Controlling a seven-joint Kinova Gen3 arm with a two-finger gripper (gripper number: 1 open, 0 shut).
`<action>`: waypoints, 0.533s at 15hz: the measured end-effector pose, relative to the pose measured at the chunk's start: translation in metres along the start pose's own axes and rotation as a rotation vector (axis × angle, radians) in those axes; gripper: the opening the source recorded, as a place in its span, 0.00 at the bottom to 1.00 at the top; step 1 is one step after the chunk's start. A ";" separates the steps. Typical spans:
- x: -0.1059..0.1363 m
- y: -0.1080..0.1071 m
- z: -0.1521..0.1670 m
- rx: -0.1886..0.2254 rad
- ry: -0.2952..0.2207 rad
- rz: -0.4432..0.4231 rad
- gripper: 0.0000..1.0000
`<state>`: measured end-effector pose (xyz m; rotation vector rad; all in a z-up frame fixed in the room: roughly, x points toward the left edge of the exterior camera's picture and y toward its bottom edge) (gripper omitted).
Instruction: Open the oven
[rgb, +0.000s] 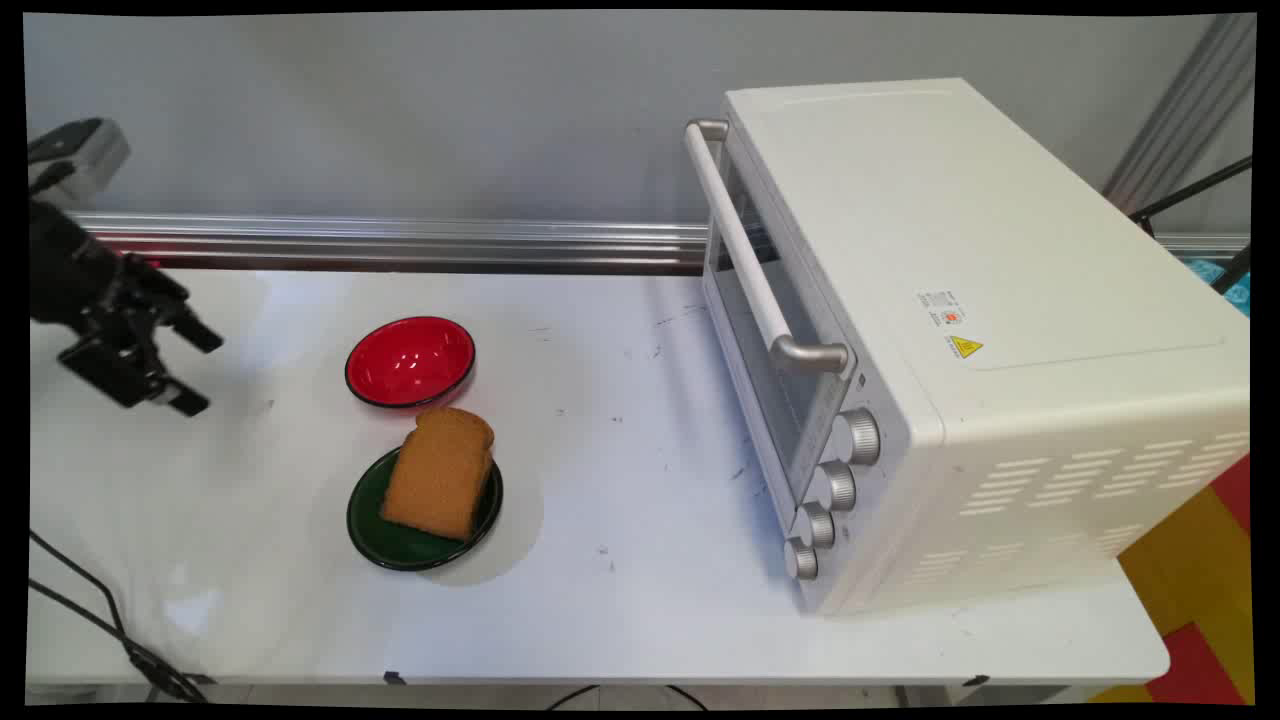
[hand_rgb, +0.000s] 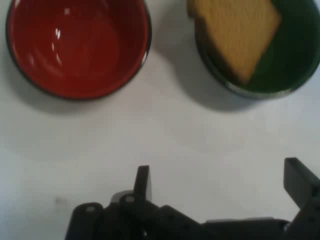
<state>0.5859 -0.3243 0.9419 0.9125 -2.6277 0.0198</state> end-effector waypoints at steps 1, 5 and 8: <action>0.008 -0.001 0.000 -0.004 0.017 0.000 1.00; 0.049 -0.002 -0.003 -0.019 0.093 0.019 1.00; 0.092 0.003 -0.005 -0.026 0.152 0.035 1.00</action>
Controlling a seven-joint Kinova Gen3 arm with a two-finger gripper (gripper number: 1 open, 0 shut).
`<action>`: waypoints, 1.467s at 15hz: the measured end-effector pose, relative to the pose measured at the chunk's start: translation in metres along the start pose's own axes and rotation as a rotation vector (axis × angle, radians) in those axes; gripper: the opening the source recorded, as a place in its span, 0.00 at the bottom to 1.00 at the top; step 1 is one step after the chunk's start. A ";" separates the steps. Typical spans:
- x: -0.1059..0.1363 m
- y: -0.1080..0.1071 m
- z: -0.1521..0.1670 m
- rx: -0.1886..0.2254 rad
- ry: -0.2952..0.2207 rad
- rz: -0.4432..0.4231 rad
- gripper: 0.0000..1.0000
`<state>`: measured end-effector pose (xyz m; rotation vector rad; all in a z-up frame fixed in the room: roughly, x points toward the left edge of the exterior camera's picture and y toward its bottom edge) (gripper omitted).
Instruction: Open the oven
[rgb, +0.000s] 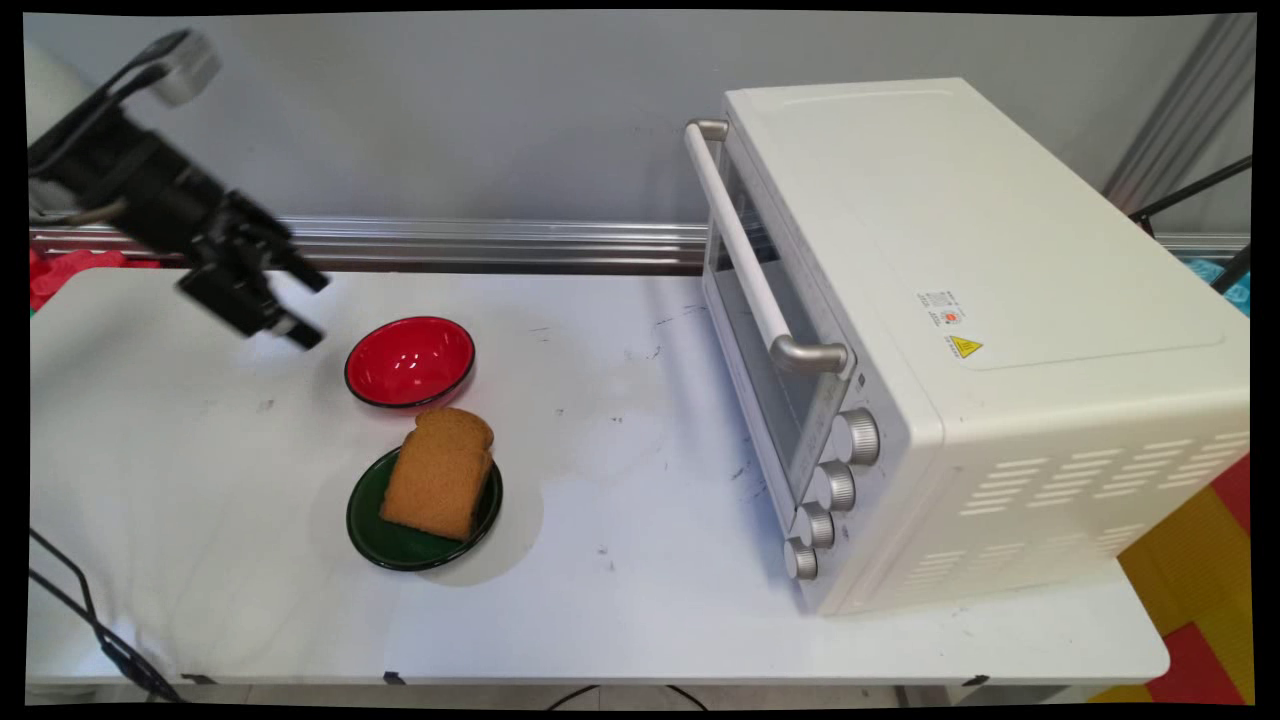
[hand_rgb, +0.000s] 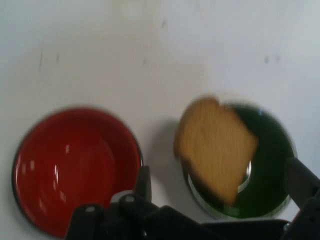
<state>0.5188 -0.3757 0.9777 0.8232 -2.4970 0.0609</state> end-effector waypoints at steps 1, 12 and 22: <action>0.016 0.002 0.003 0.002 0.017 0.002 1.00; 0.207 0.040 0.025 0.023 0.098 0.023 1.00; 0.295 0.051 0.039 0.032 0.108 0.117 1.00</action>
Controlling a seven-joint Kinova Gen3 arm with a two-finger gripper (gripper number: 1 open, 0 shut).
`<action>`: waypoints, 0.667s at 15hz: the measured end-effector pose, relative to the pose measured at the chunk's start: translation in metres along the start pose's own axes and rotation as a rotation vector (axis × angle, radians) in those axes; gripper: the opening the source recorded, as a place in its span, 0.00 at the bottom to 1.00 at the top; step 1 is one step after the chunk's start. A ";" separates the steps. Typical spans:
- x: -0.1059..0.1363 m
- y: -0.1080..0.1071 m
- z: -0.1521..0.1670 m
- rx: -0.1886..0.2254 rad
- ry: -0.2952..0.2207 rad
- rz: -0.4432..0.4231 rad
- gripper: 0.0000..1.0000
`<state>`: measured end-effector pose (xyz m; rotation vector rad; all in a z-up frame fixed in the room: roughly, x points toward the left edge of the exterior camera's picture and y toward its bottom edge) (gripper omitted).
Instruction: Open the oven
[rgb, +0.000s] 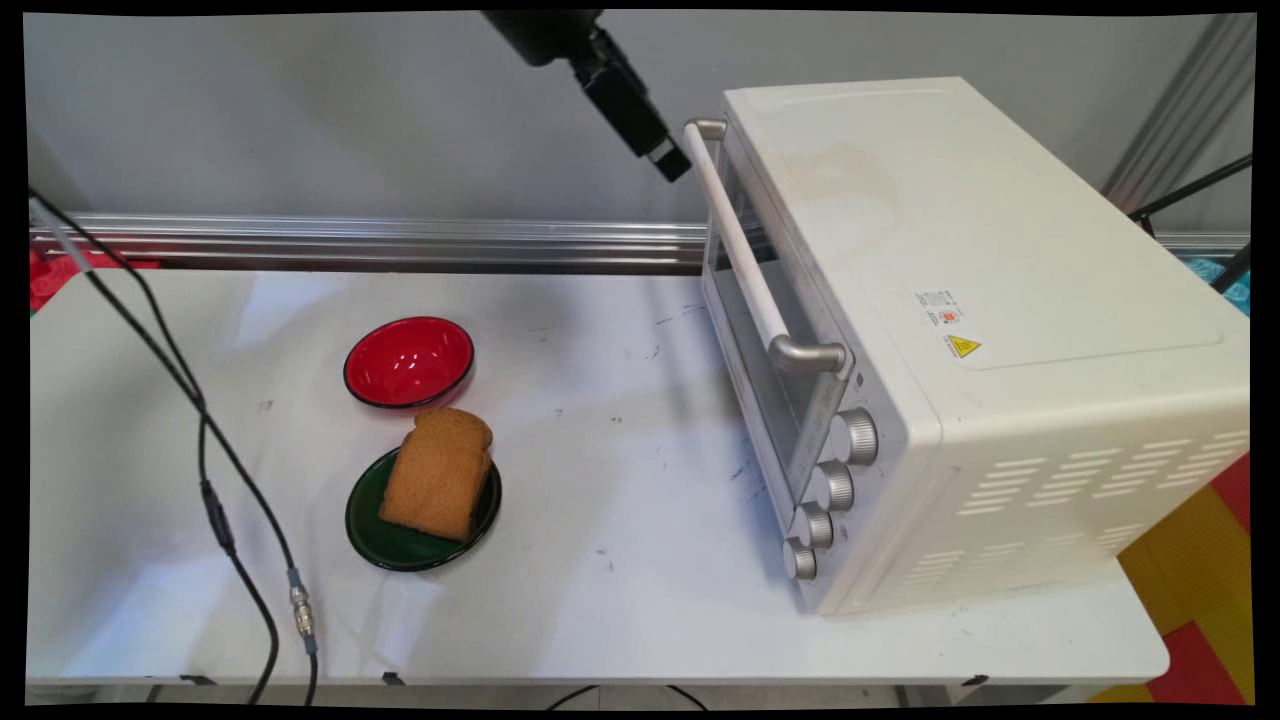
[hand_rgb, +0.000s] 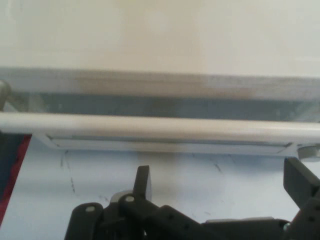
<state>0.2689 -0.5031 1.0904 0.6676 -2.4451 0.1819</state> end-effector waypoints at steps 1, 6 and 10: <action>0.006 0.000 0.002 -0.001 -0.001 0.009 1.00; 0.023 -0.003 0.010 0.002 -0.021 0.068 0.00; 0.030 -0.007 0.017 0.010 -0.032 0.094 0.00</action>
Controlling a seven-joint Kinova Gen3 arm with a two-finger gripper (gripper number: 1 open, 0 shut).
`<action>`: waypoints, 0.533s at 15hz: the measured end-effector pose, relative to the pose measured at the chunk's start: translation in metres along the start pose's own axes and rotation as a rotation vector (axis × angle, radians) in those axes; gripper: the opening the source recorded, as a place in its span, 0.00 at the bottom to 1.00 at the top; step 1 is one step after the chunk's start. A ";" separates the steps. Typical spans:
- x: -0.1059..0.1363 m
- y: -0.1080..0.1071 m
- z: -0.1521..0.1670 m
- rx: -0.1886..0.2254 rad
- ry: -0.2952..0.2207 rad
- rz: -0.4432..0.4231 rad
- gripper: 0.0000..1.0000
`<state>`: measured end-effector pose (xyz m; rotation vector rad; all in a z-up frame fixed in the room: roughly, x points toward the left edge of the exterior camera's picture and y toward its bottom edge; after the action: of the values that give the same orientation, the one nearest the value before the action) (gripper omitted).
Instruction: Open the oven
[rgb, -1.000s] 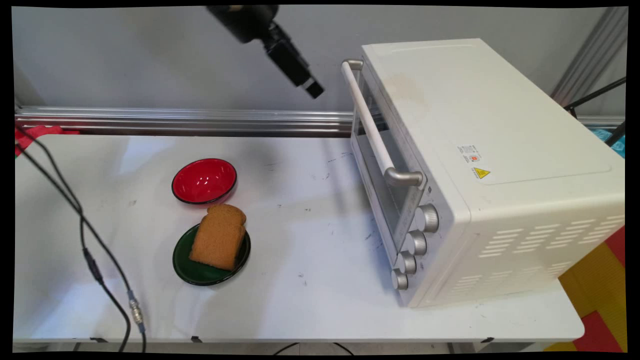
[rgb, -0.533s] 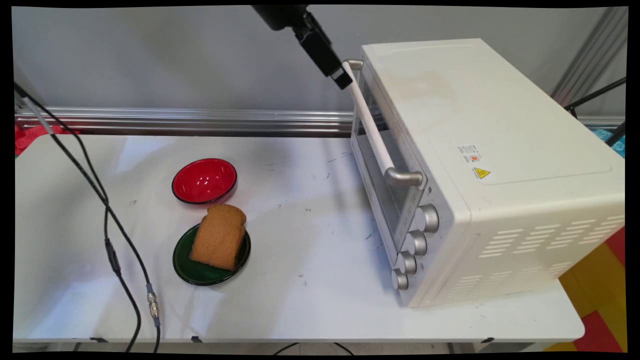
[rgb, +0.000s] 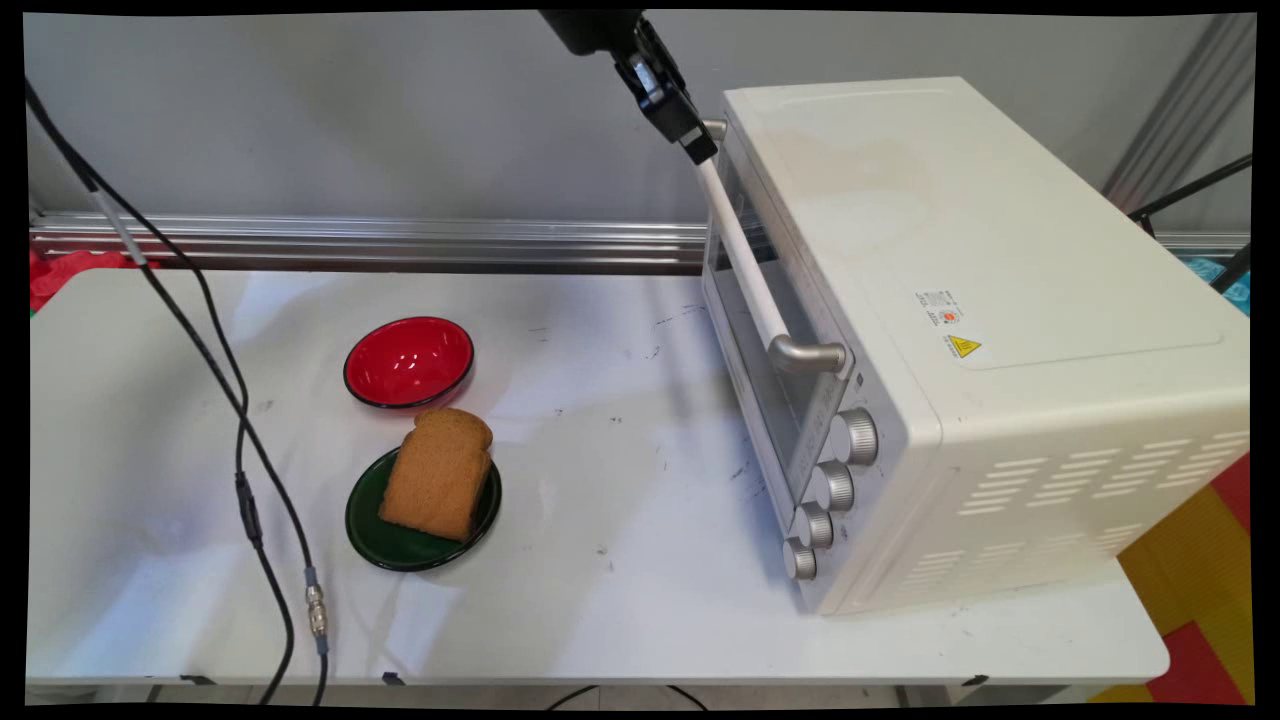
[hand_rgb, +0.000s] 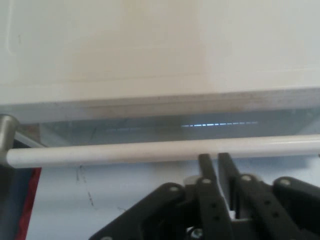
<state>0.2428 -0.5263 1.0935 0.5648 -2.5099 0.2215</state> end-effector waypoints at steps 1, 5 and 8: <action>0.001 -0.001 0.002 0.004 -0.003 0.002 0.00; 0.004 -0.004 0.017 0.017 -0.006 -0.011 0.00; 0.008 -0.005 0.033 0.021 0.004 -0.028 0.00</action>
<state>0.2234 -0.5428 1.0702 0.6076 -2.4970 0.2387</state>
